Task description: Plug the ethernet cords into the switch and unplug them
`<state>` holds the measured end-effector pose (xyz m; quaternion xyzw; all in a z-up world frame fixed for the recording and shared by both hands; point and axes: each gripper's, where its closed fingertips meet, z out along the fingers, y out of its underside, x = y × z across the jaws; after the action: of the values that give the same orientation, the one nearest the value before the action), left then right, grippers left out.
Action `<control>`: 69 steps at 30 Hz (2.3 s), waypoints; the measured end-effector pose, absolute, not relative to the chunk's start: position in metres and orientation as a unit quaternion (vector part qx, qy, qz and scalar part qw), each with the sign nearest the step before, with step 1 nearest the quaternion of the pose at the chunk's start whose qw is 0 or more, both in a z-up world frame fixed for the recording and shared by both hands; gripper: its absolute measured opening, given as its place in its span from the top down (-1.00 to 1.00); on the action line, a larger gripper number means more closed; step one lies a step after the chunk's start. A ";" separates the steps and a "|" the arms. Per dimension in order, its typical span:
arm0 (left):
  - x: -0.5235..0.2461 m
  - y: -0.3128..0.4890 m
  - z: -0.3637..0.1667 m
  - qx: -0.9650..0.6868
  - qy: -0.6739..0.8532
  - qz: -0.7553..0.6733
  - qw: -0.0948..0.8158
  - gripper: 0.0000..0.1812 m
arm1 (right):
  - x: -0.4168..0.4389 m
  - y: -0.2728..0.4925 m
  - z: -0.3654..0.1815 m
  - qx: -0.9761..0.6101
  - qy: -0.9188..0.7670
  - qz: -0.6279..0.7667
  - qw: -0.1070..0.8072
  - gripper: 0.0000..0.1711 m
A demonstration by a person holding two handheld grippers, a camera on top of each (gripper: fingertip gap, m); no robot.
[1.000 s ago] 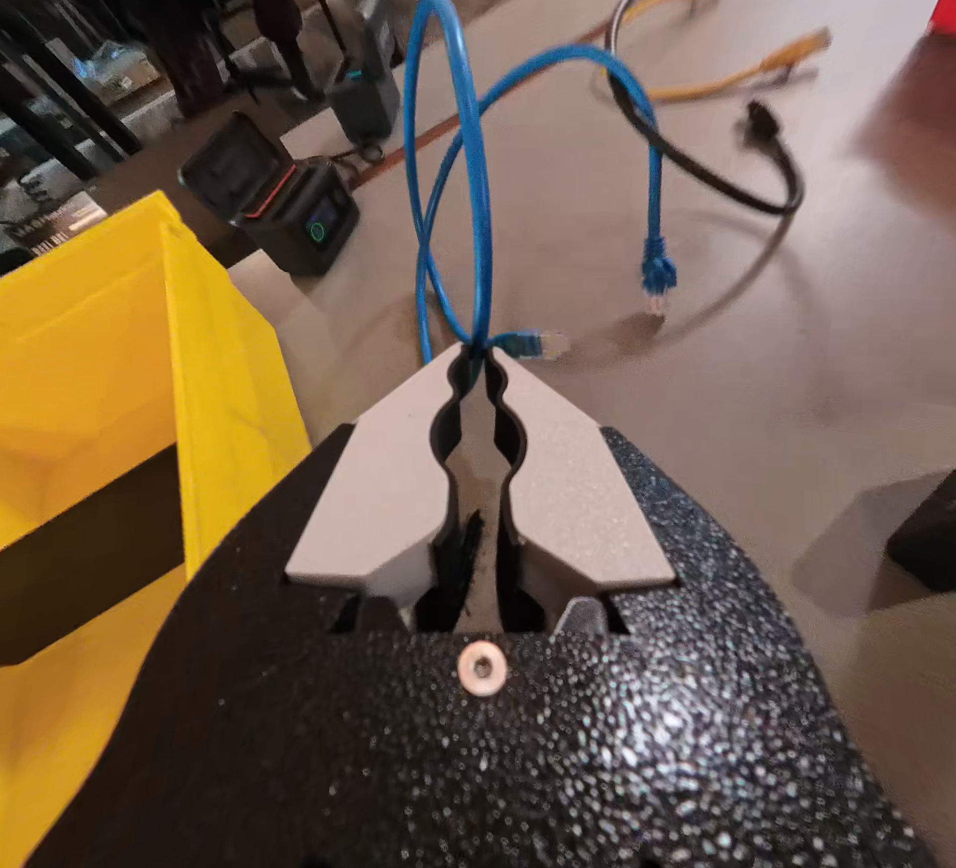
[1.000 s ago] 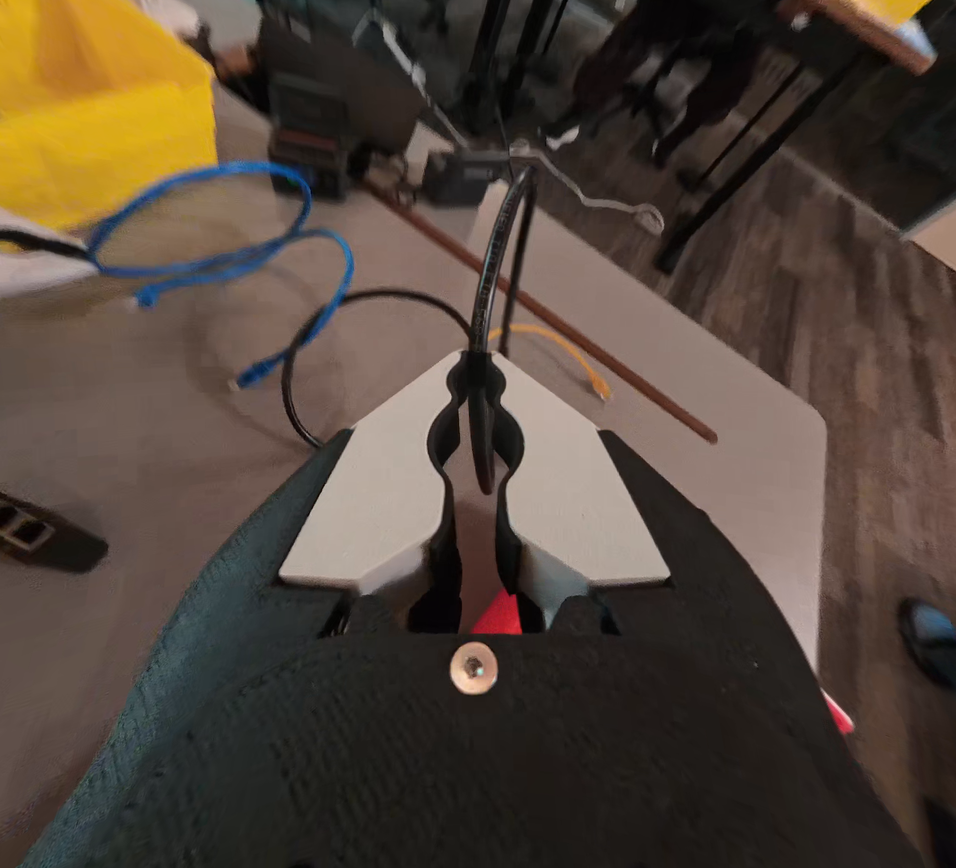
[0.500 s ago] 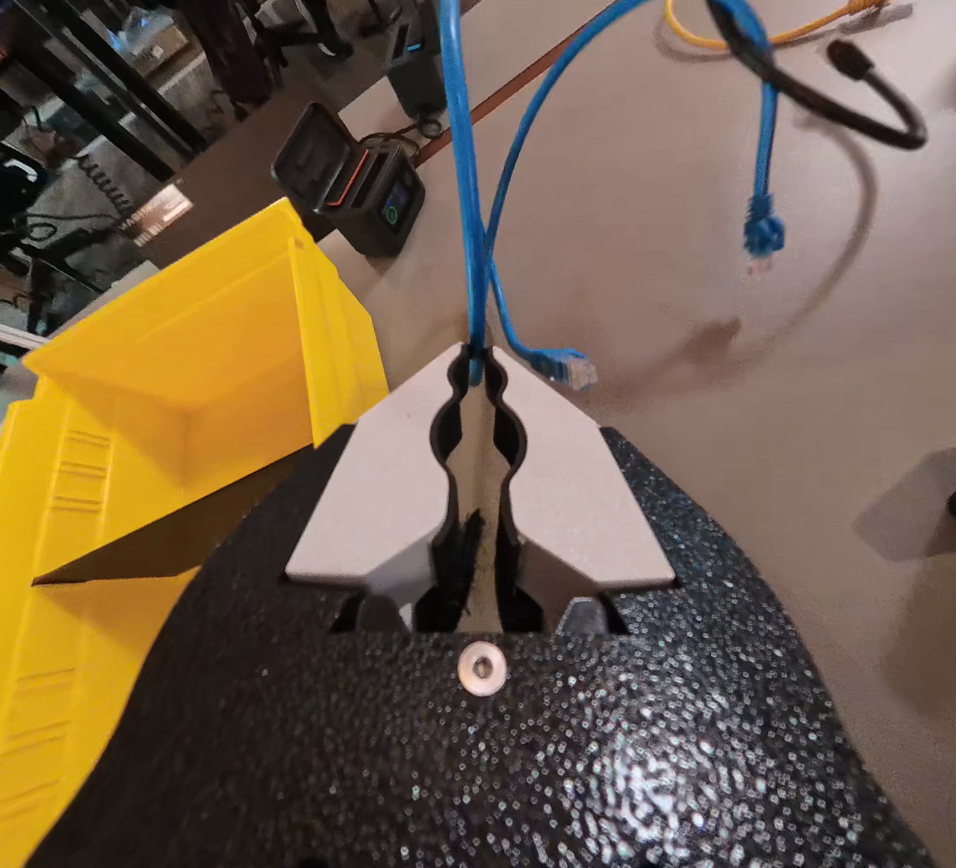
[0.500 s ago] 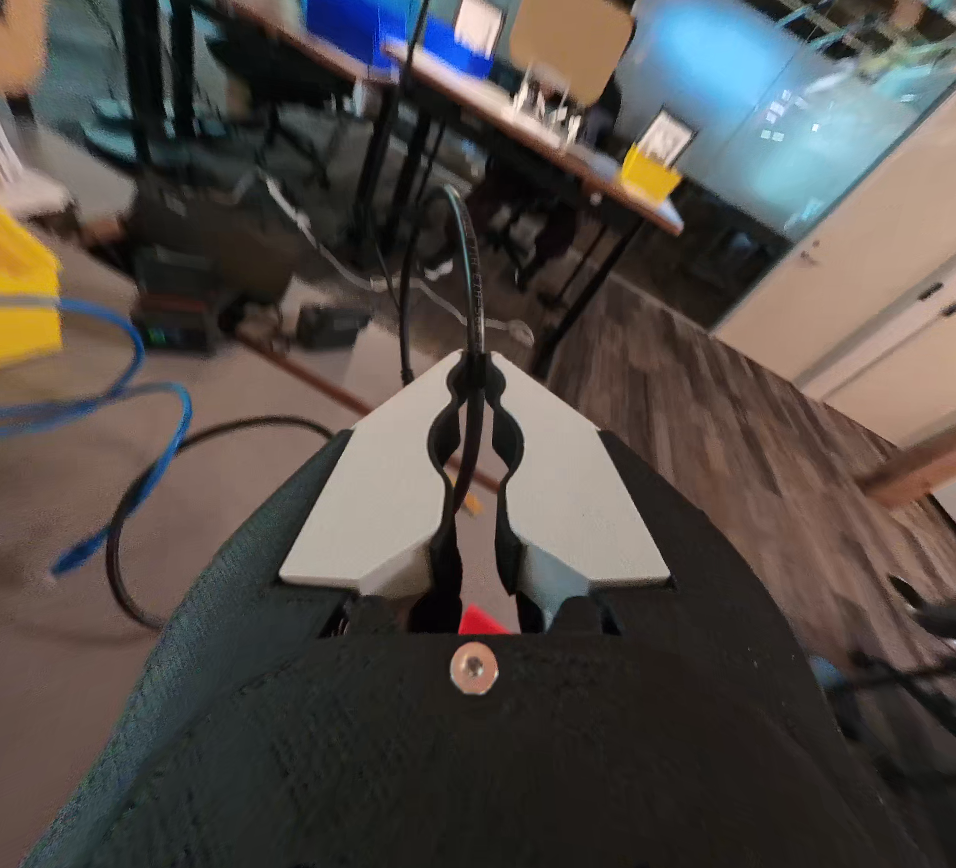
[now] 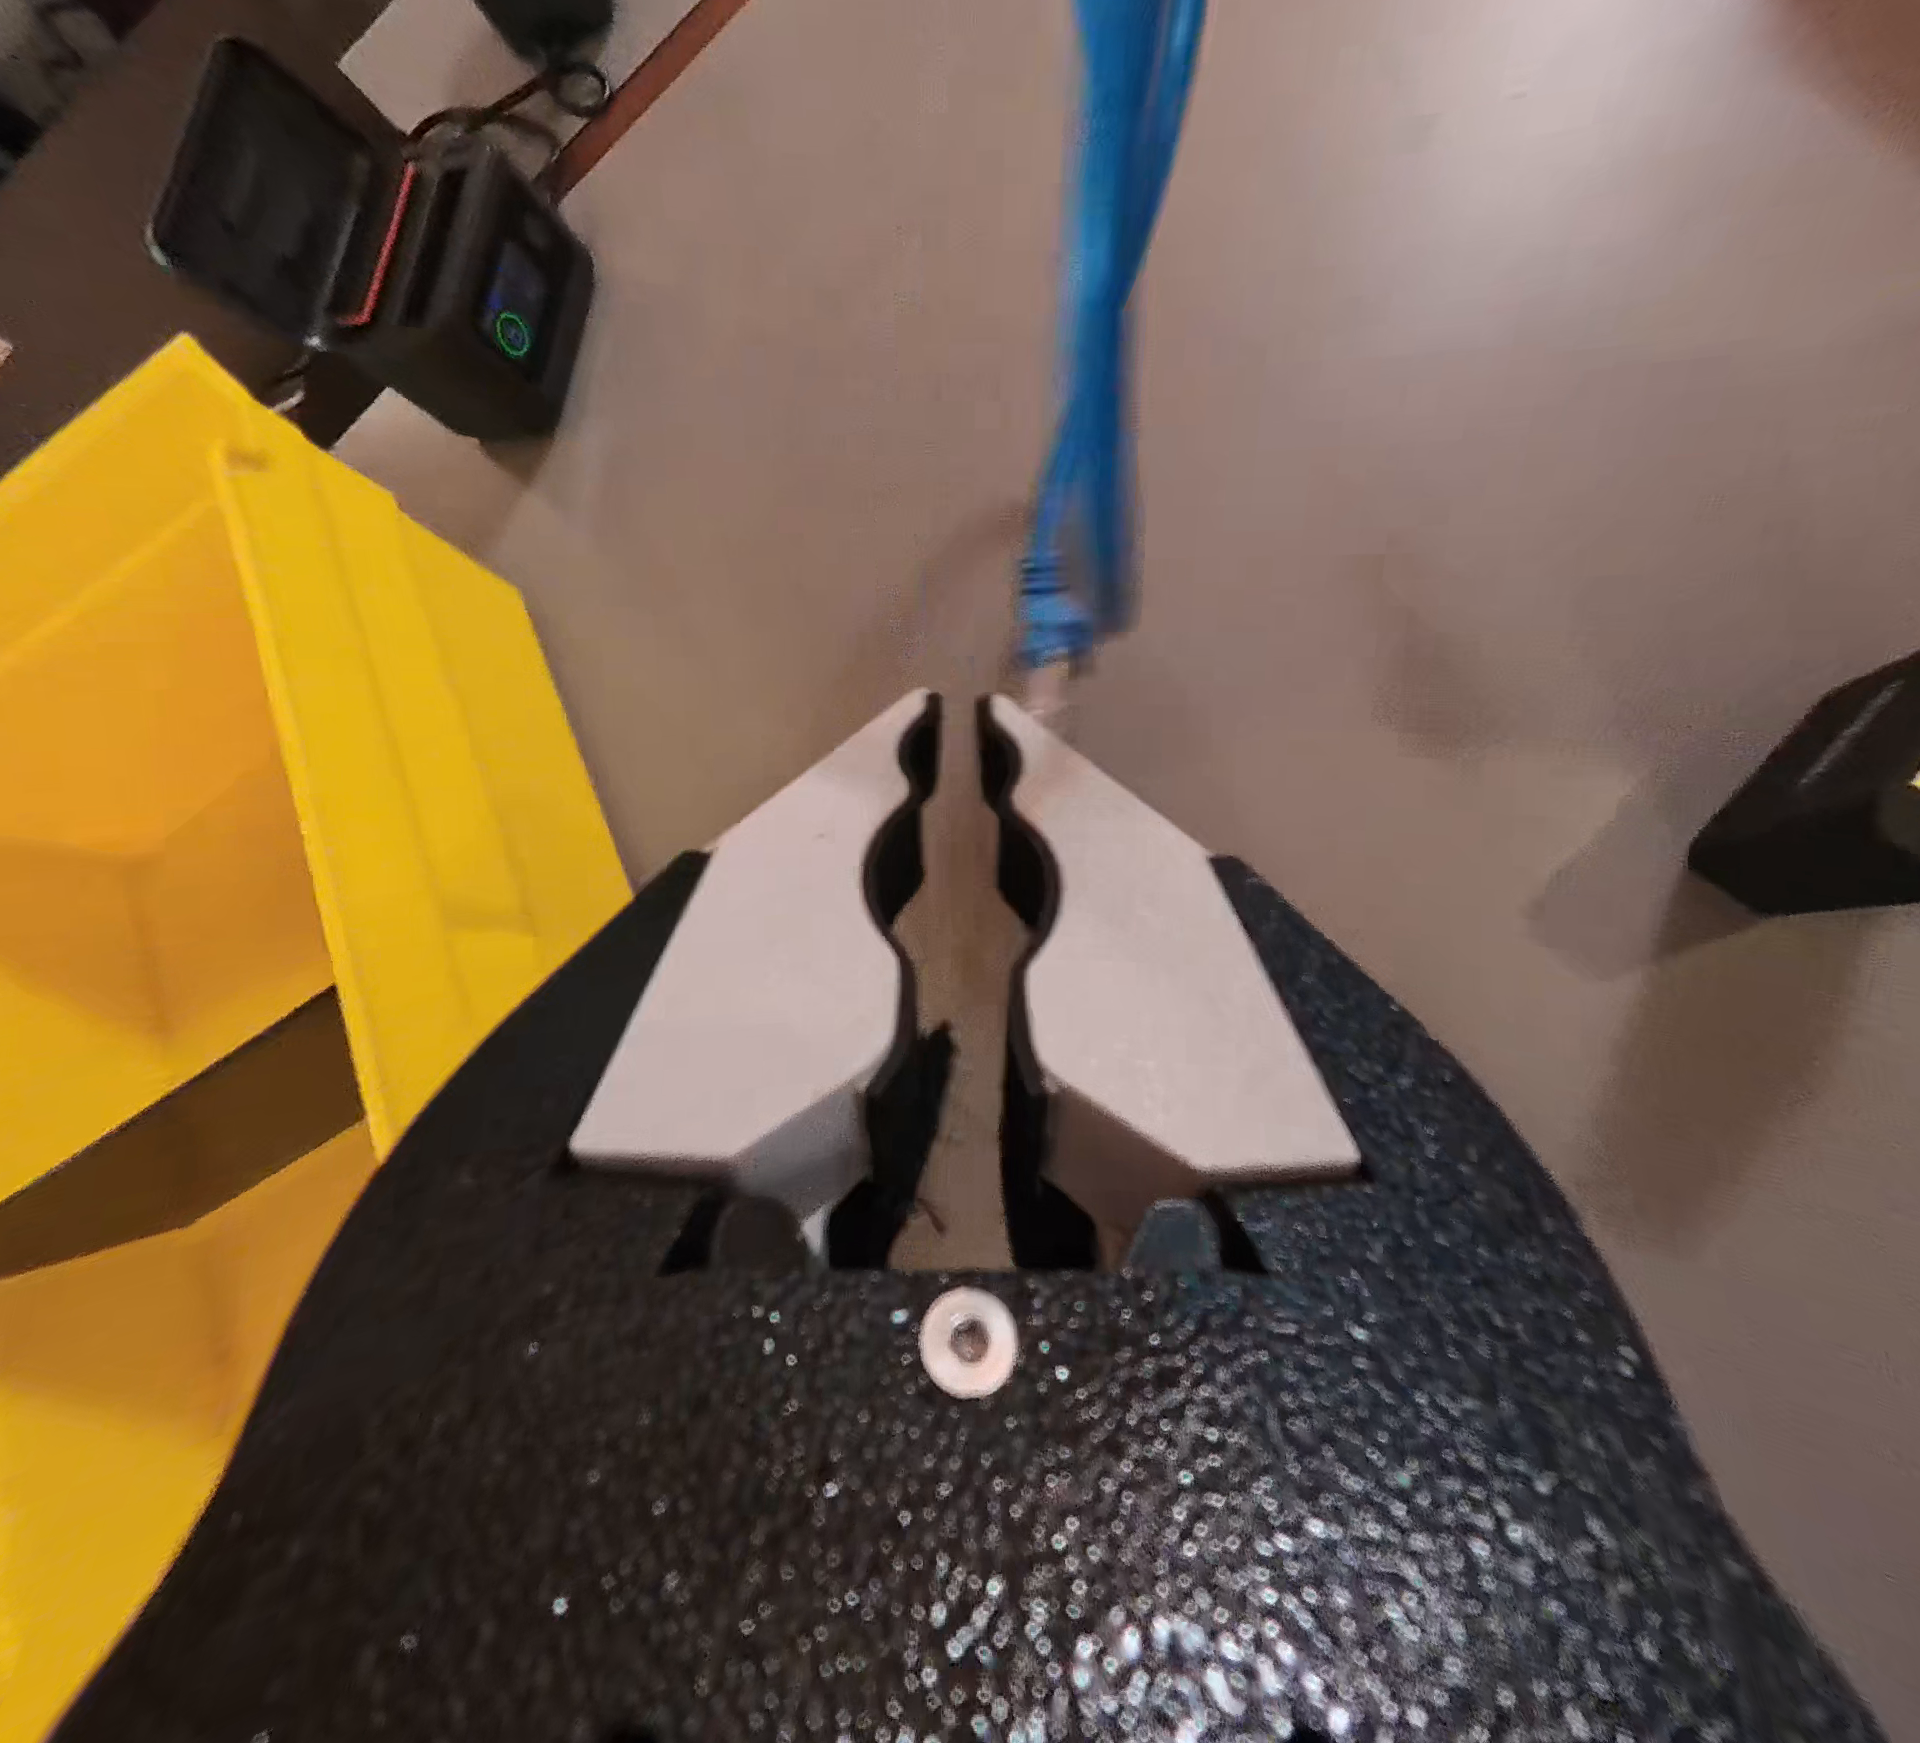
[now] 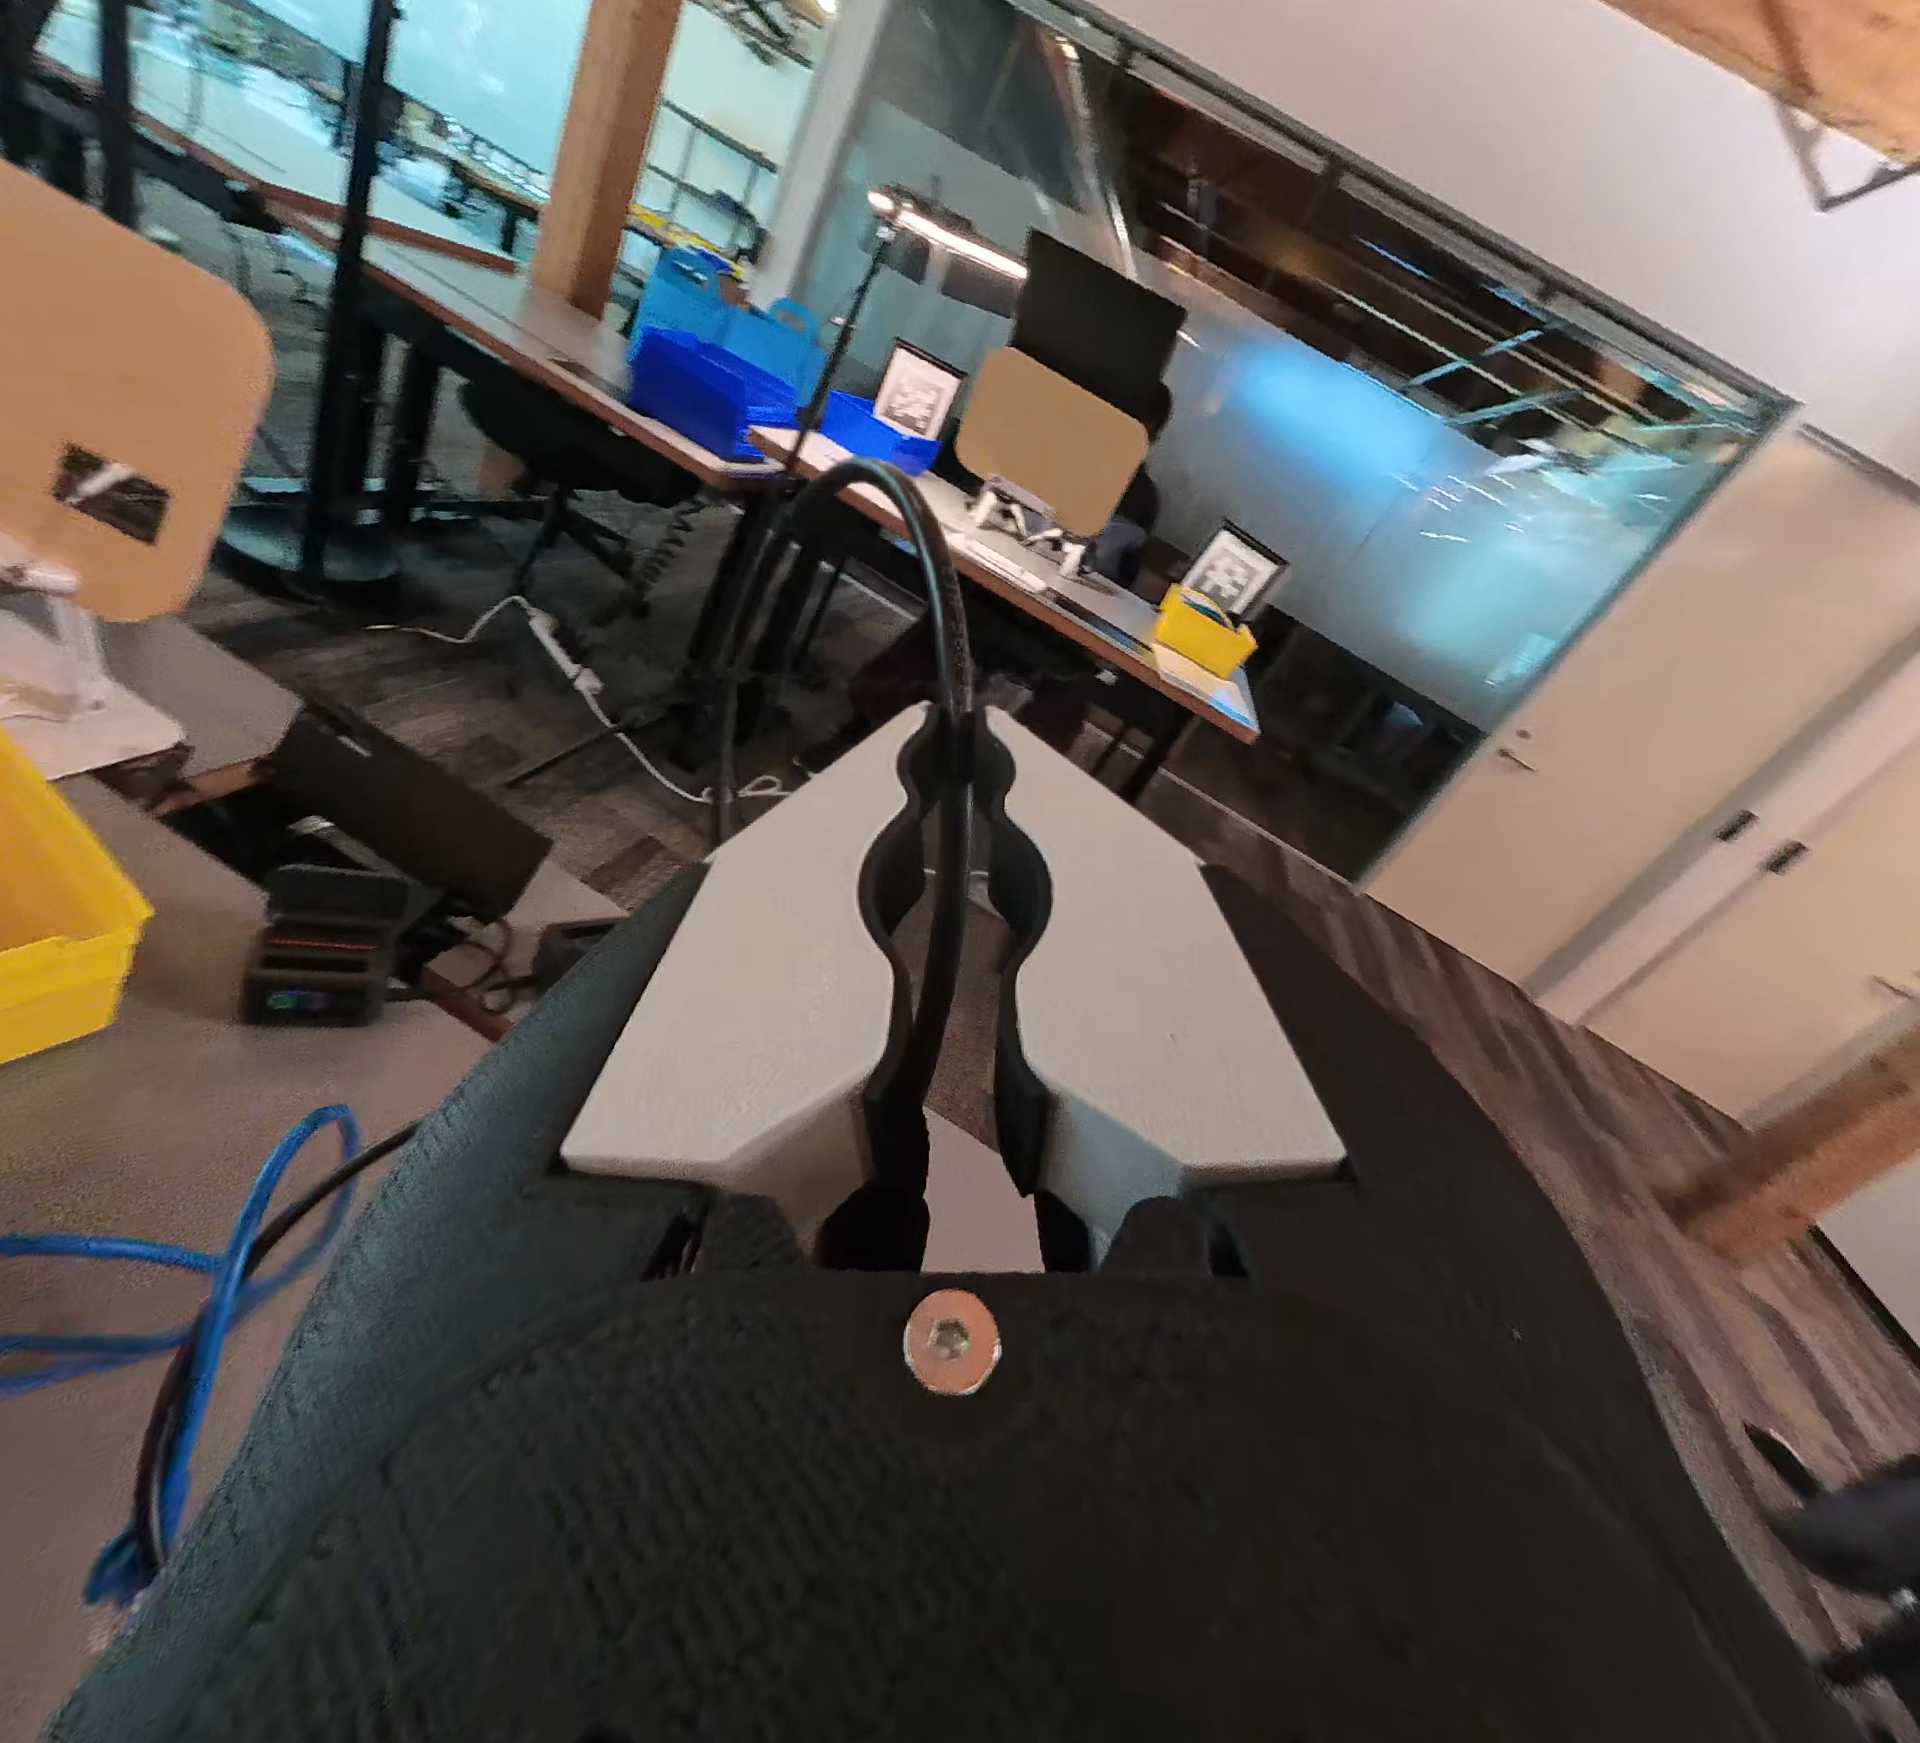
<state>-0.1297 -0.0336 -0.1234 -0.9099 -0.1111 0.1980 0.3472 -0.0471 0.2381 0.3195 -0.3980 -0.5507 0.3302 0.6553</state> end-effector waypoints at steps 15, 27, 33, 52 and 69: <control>-0.067 0.008 -0.037 -0.820 -0.006 0.094 0.565 0.17 | -0.068 0.122 0.310 -0.312 -0.649 0.382 0.579 0.97; -0.041 0.042 -0.087 -0.849 0.069 0.103 0.513 0.60 | -0.079 0.076 0.288 -0.287 -0.671 0.407 0.549 0.96; -0.088 0.020 -0.101 -0.861 -0.054 0.111 0.493 0.68 | -0.101 0.103 0.258 -0.319 -0.679 0.358 0.556 0.97; -0.125 -0.005 -0.102 -0.789 -0.129 0.166 0.577 0.68 | -0.208 0.079 -0.018 -0.278 -0.848 0.221 0.393 0.93; -0.103 -0.017 -0.050 -0.721 -0.040 0.255 0.643 0.60 | -0.046 0.080 -0.033 -0.435 -0.719 0.456 0.294 0.18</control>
<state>-0.1028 -0.0168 -0.0497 -0.7211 -0.0402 0.2554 0.6428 -0.0459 0.0800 -0.0332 -0.4347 -0.7189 0.4557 0.2942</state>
